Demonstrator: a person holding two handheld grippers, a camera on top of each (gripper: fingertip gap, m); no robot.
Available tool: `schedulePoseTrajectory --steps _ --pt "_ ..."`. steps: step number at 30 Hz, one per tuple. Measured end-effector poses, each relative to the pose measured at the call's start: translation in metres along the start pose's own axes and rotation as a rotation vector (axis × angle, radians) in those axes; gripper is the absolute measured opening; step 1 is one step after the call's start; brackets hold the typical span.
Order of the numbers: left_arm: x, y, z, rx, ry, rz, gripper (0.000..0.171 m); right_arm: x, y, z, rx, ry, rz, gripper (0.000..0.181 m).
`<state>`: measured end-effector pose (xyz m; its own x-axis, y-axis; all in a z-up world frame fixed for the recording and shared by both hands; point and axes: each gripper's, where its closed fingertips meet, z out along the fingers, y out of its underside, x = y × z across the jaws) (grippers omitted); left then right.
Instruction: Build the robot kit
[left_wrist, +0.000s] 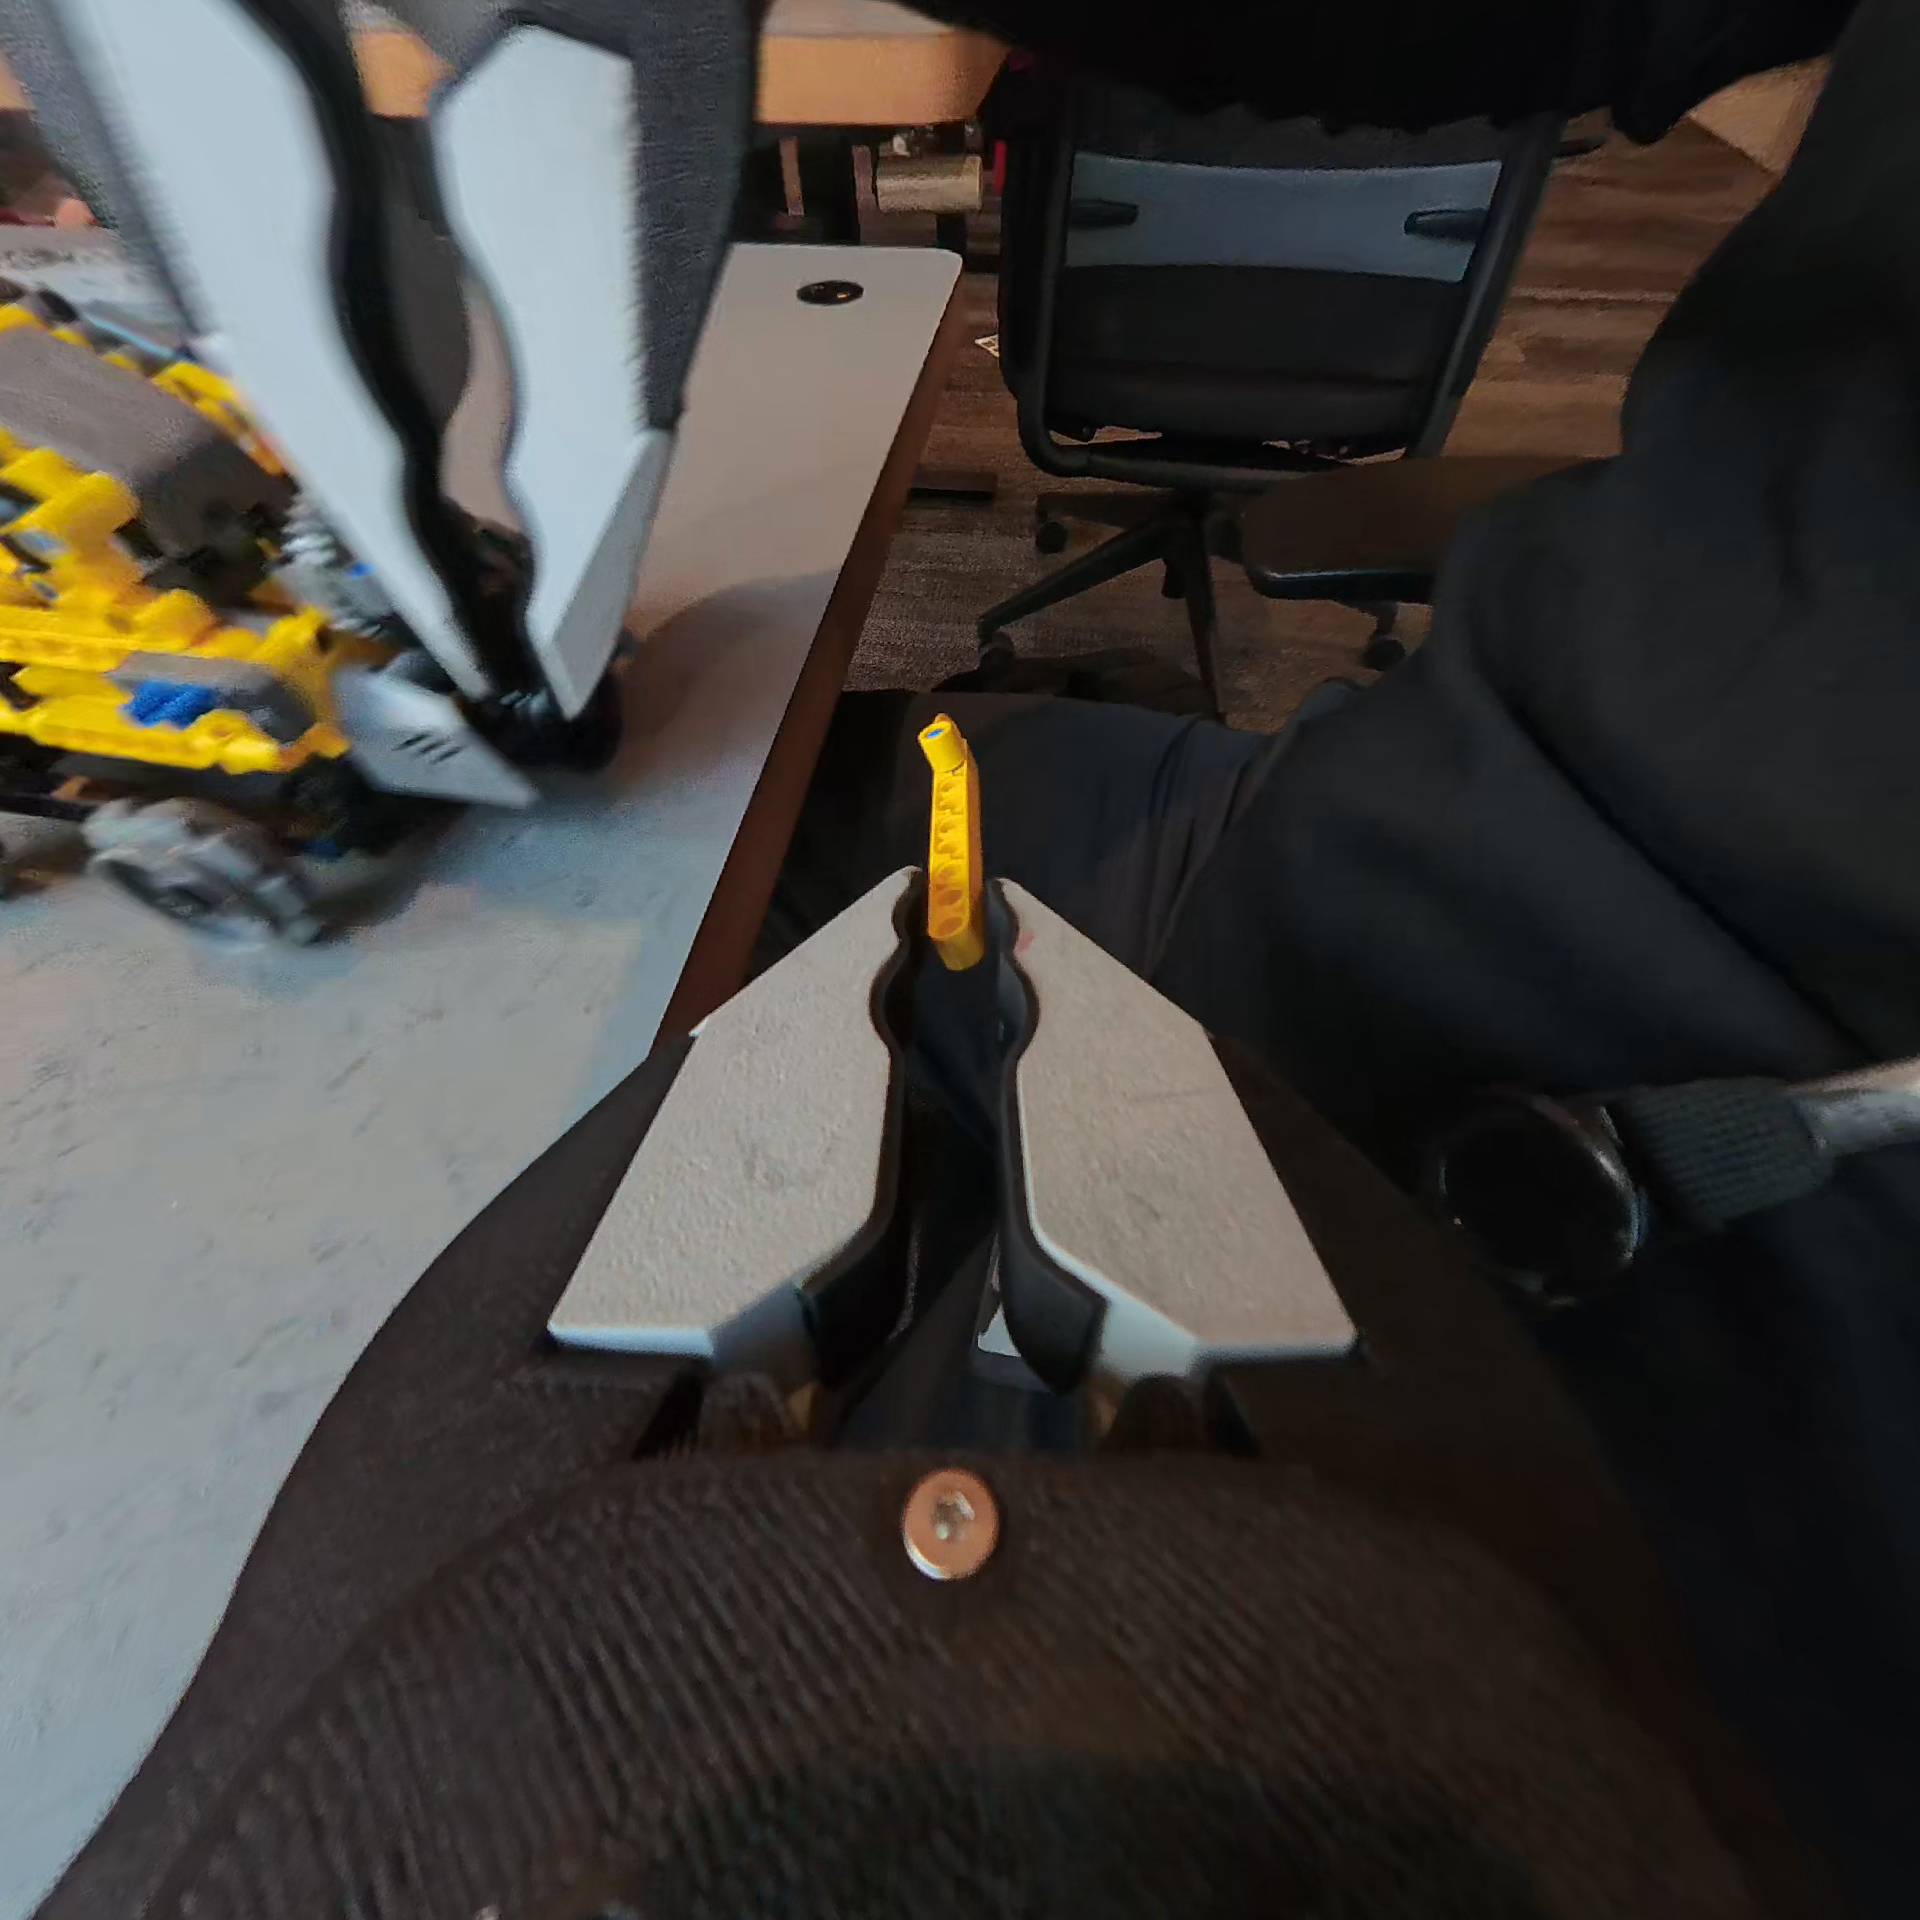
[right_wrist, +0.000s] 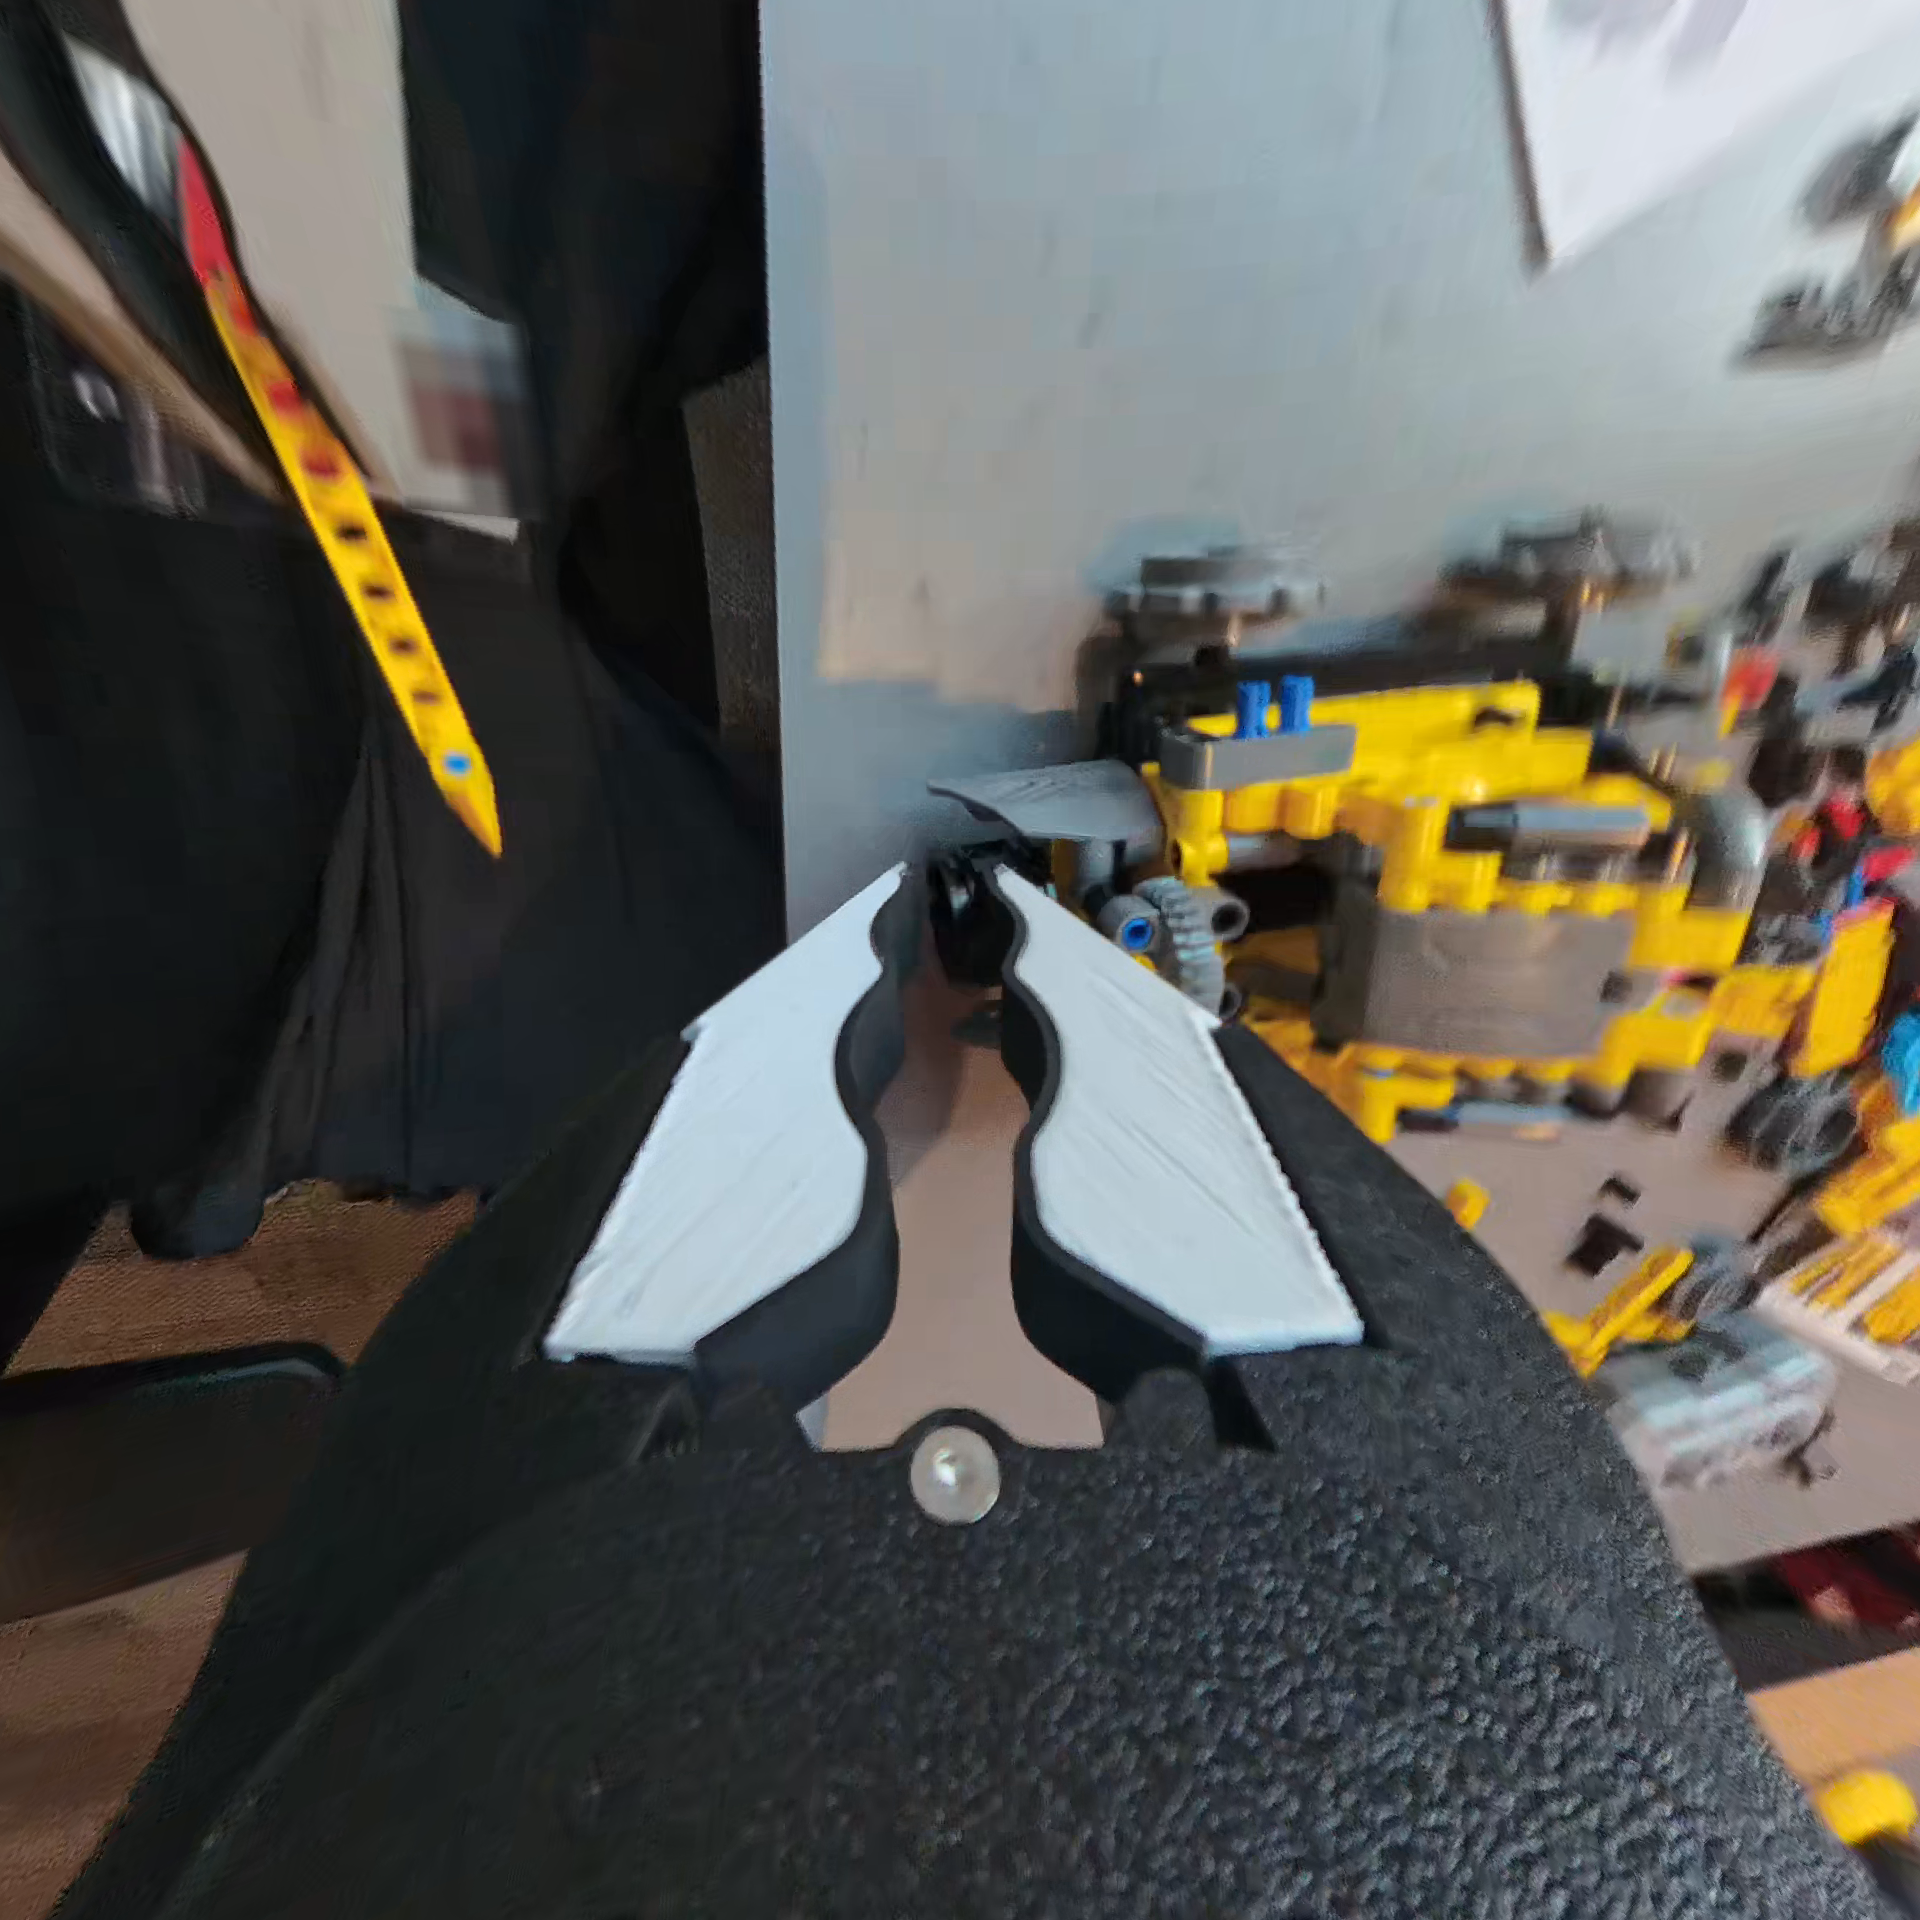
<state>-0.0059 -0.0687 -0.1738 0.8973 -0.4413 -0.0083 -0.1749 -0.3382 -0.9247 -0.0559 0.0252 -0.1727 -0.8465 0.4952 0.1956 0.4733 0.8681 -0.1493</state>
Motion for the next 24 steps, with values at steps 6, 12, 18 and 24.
schedulePoseTrajectory --steps 6,12,18,24 --pt "-0.001 -0.001 0.001 0.005 0.004 -0.008 0.007 0.001 0.074 -0.014 -0.006 0.013 0.242 0.012" --pt "-0.002 0.001 0.003 -0.007 -0.004 -0.006 0.007 0.008 0.074 -0.040 0.225 0.070 0.420 0.019" --pt "-0.004 0.002 0.003 0.001 0.005 -0.033 0.006 0.058 0.052 -0.053 0.531 0.022 0.841 0.080" --pt "-0.005 0.000 0.001 0.006 0.002 -0.044 0.006 0.071 0.037 -0.013 0.424 0.017 0.900 0.099"
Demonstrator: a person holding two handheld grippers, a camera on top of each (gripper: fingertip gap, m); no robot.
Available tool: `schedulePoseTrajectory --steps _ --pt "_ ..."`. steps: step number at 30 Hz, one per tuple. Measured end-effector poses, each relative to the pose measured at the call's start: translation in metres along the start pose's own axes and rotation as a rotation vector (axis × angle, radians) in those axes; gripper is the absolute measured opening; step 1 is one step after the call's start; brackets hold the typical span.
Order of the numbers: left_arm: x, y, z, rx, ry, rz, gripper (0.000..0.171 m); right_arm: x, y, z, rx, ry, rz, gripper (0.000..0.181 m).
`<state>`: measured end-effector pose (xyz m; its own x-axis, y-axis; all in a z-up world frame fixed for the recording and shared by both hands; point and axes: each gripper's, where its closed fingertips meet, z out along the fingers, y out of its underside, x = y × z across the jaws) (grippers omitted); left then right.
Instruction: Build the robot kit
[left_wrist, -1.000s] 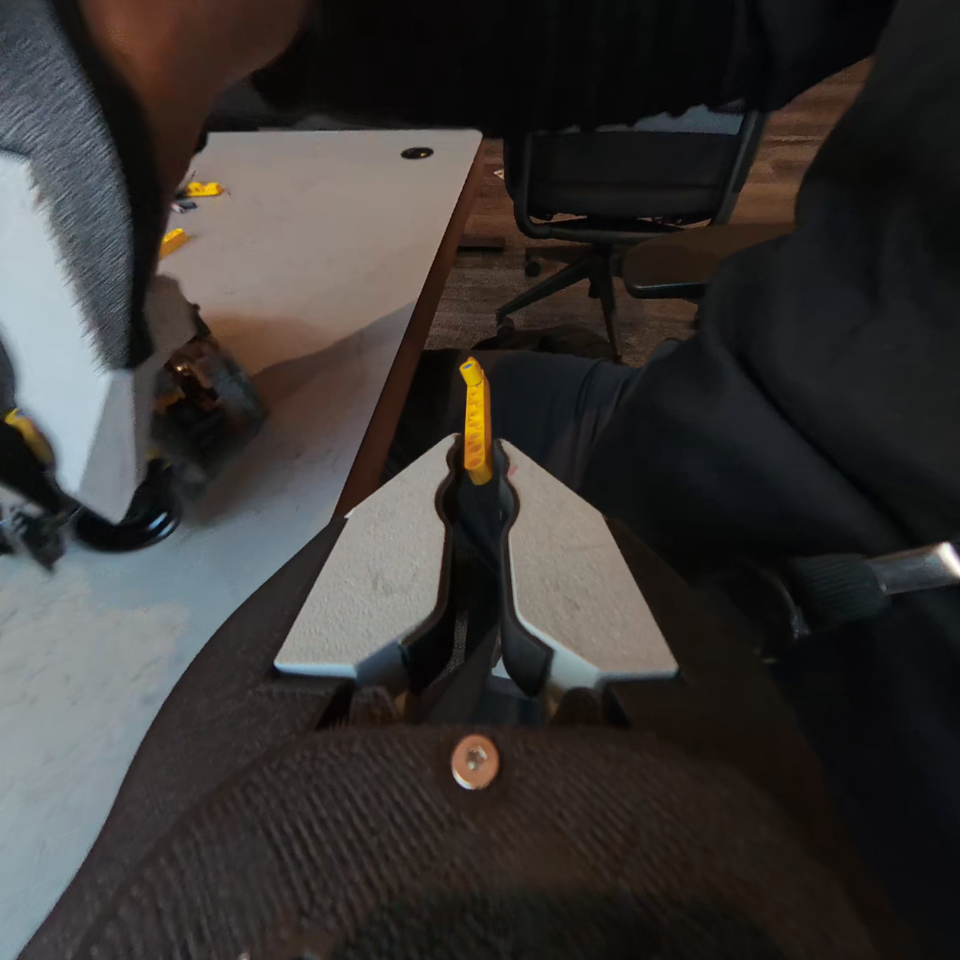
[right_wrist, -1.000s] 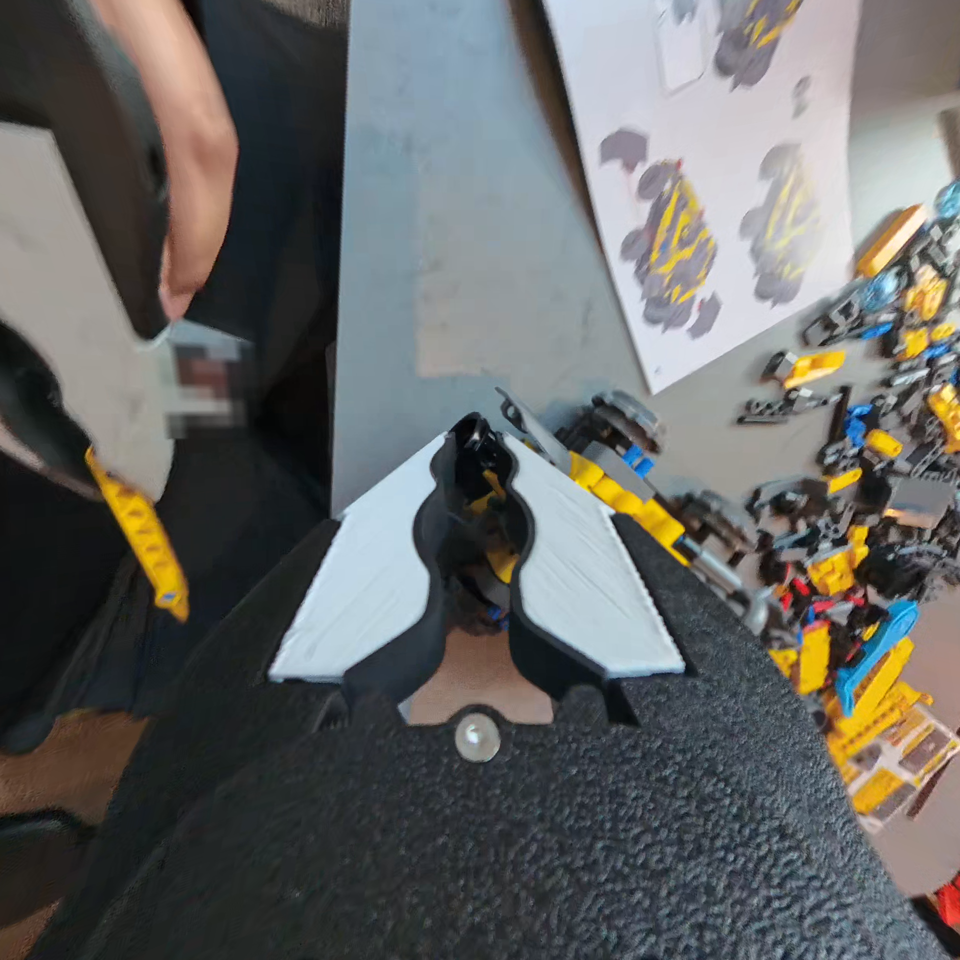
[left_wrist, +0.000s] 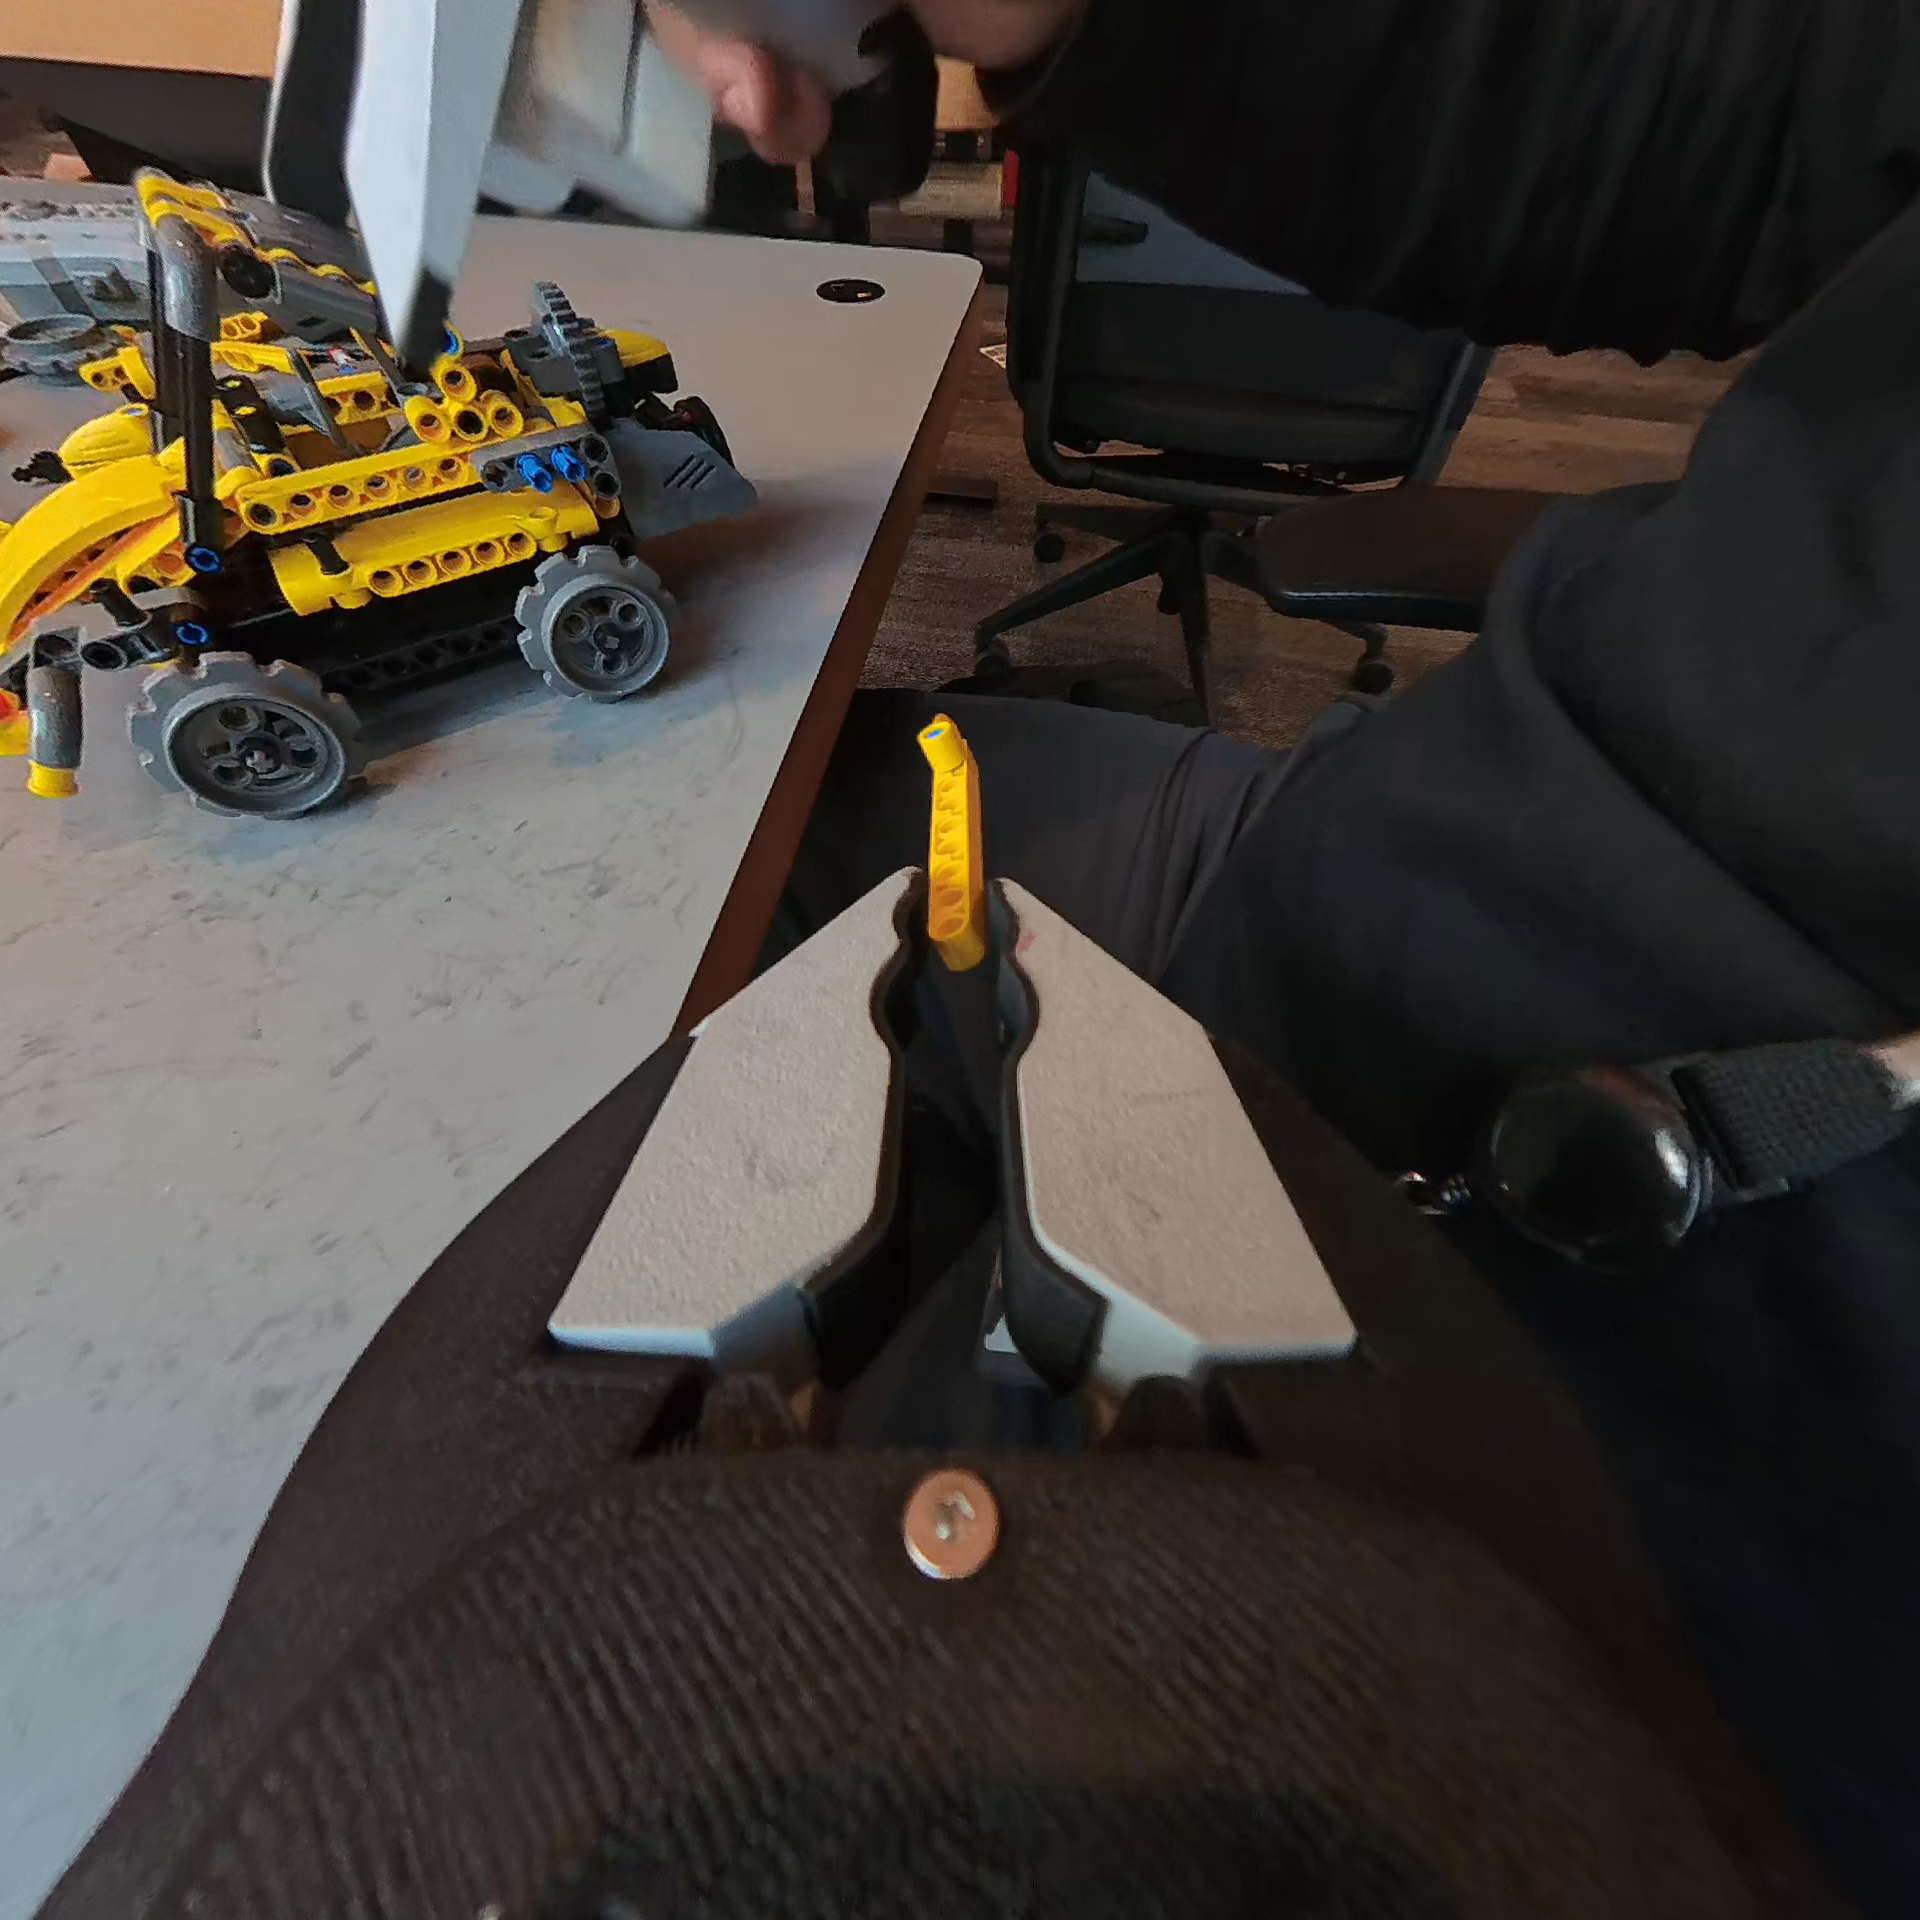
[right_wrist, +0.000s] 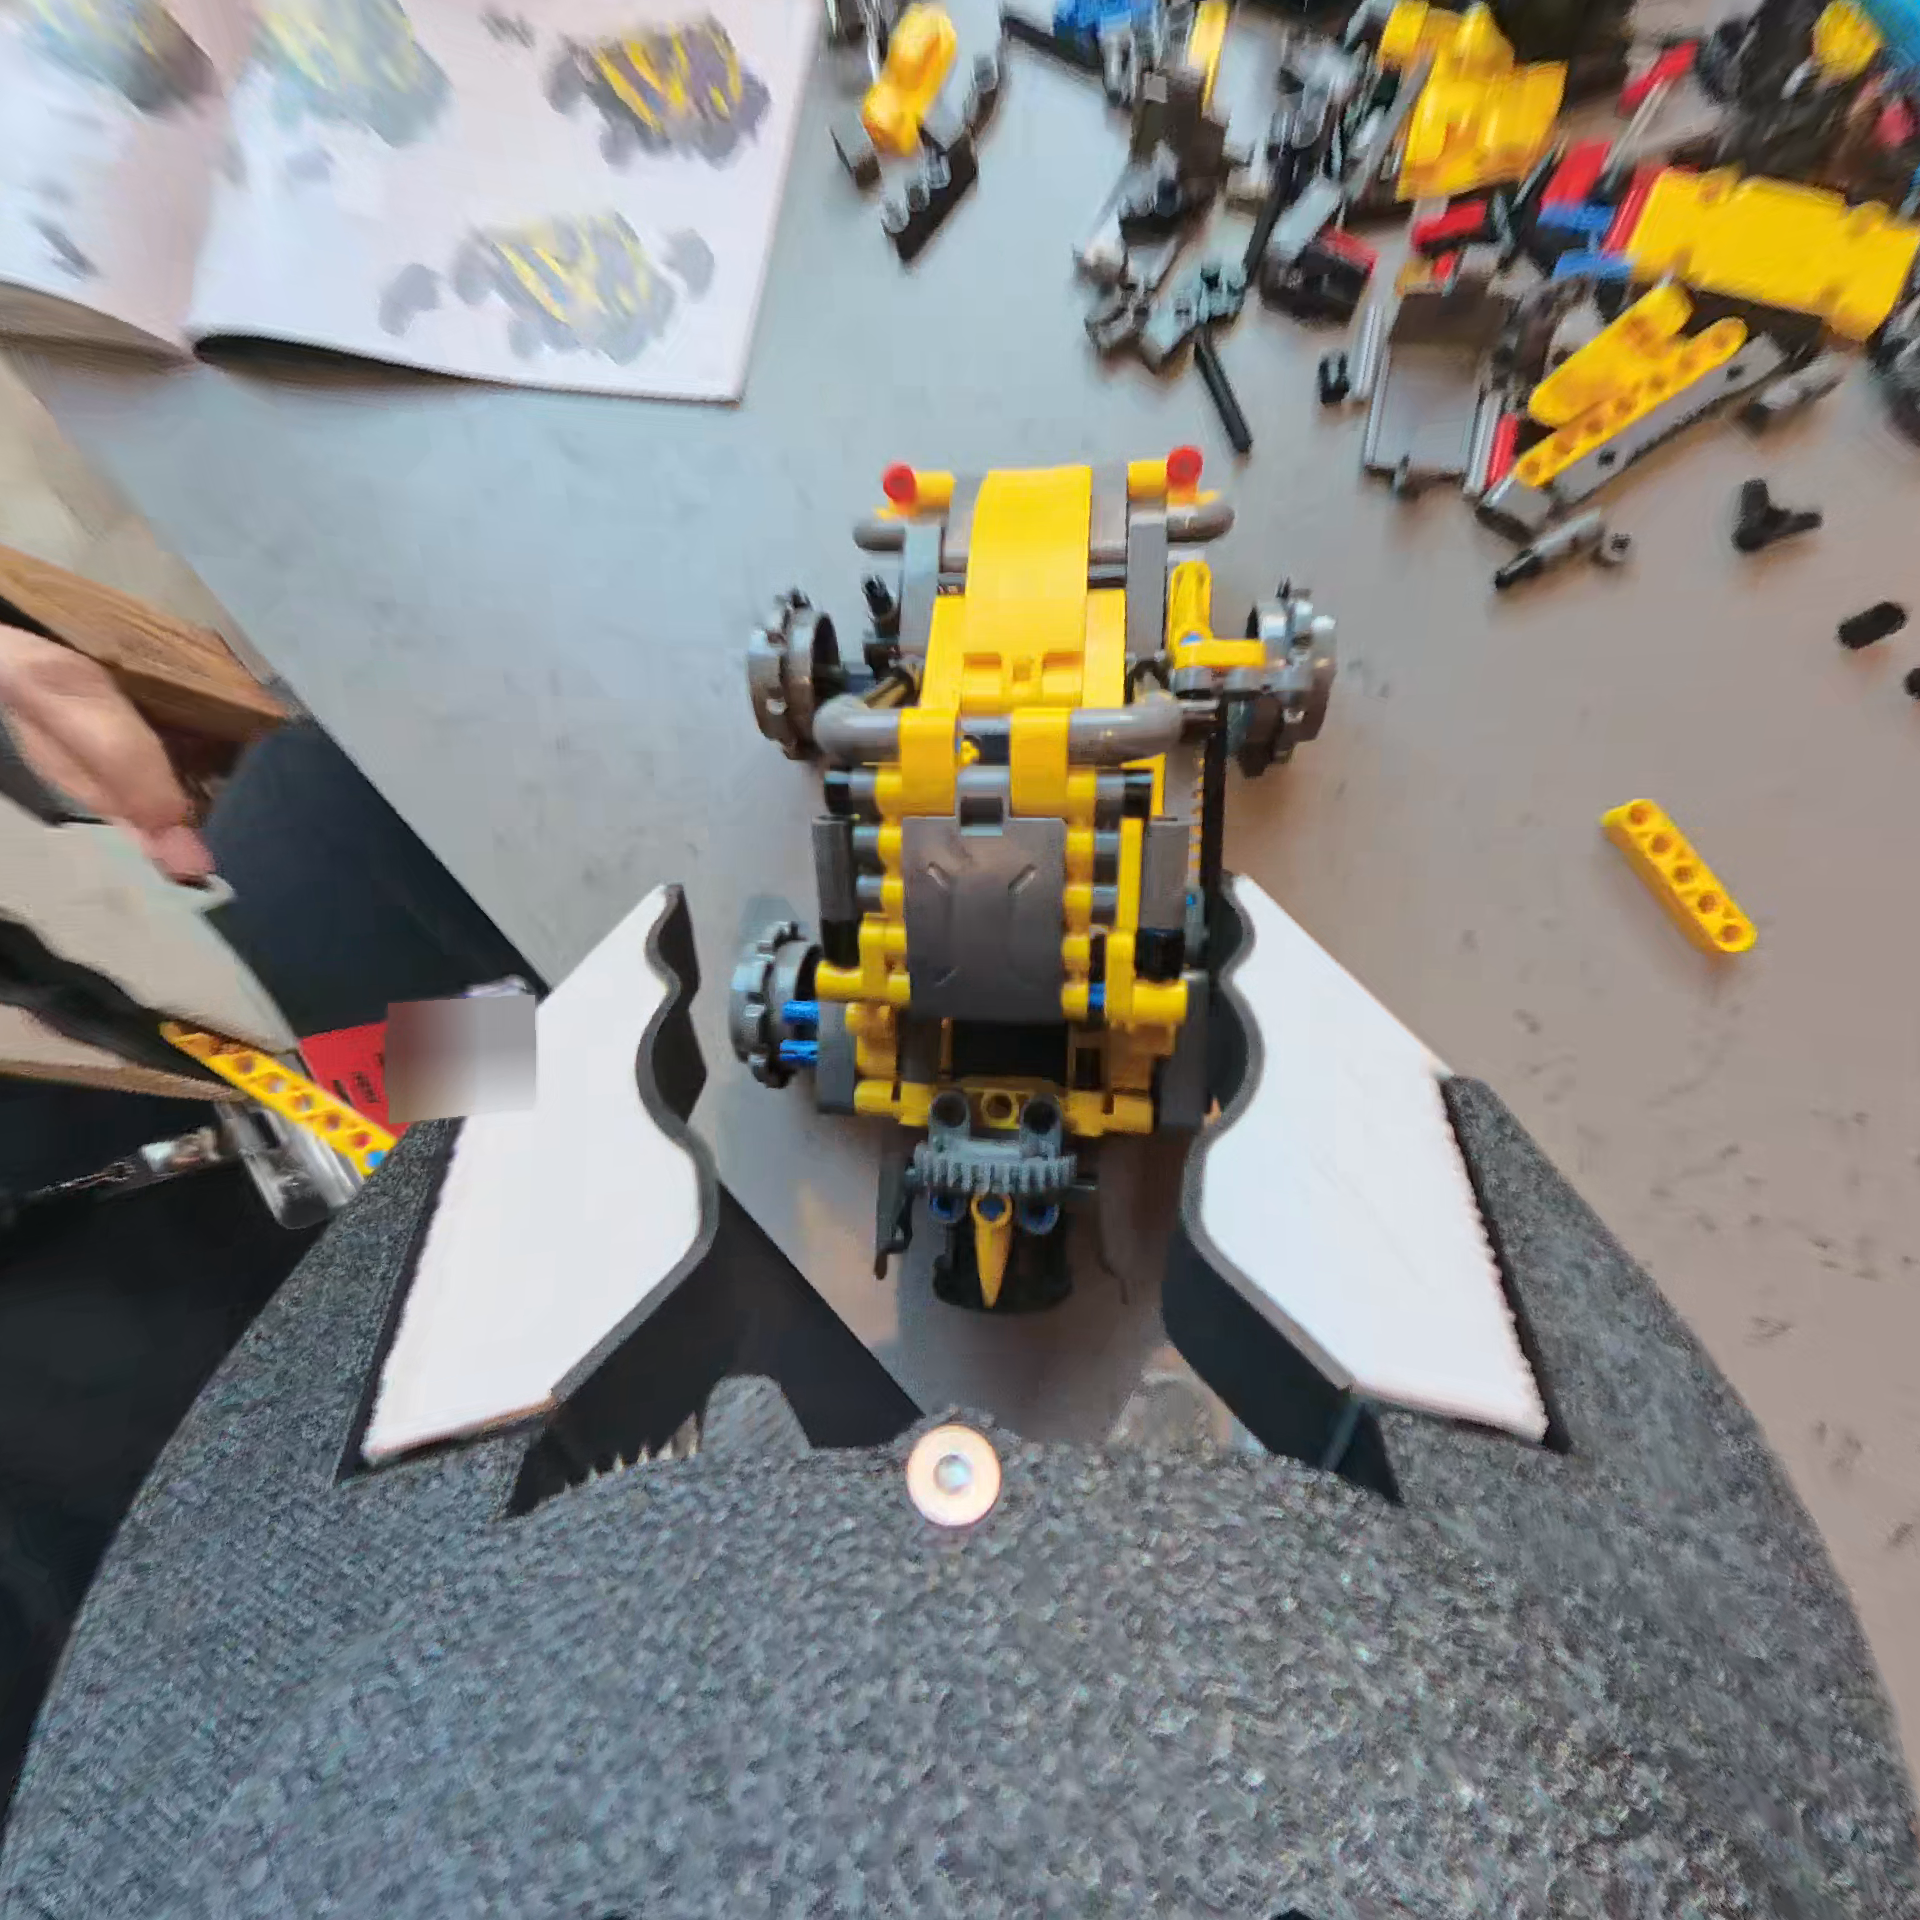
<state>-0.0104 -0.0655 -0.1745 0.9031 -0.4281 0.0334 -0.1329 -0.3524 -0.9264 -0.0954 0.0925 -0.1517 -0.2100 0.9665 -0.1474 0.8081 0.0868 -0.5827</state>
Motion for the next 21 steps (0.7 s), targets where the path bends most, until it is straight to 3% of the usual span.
schedulePoseTrajectory --steps 5,6,8,12,16,18,21 --pt "0.000 -0.001 -0.002 0.007 0.002 0.000 0.006 0.004 0.011 0.018 -0.097 0.014 -0.070 0.100" --pt "0.000 -0.001 -0.002 0.007 0.004 0.001 0.006 0.011 0.013 0.020 -0.121 0.048 -0.111 0.088" --pt "0.000 -0.002 -0.002 0.008 0.007 0.003 0.006 0.010 0.015 0.019 -0.147 0.016 -0.155 0.088" --pt "0.000 -0.001 -0.002 0.003 0.005 0.007 0.007 0.005 0.019 0.016 -0.194 -0.103 -0.385 0.087" --pt "-0.001 -0.002 -0.002 0.009 0.001 0.007 0.007 0.009 0.017 0.009 -0.214 -0.150 -0.726 0.084" --pt "-0.001 0.000 -0.001 0.005 0.001 0.005 0.007 0.009 0.009 0.004 -0.211 -0.148 -0.813 0.070" --pt "-0.003 0.003 0.001 -0.006 -0.006 0.004 0.007 0.007 0.008 0.004 -0.248 -0.159 -0.870 0.071"
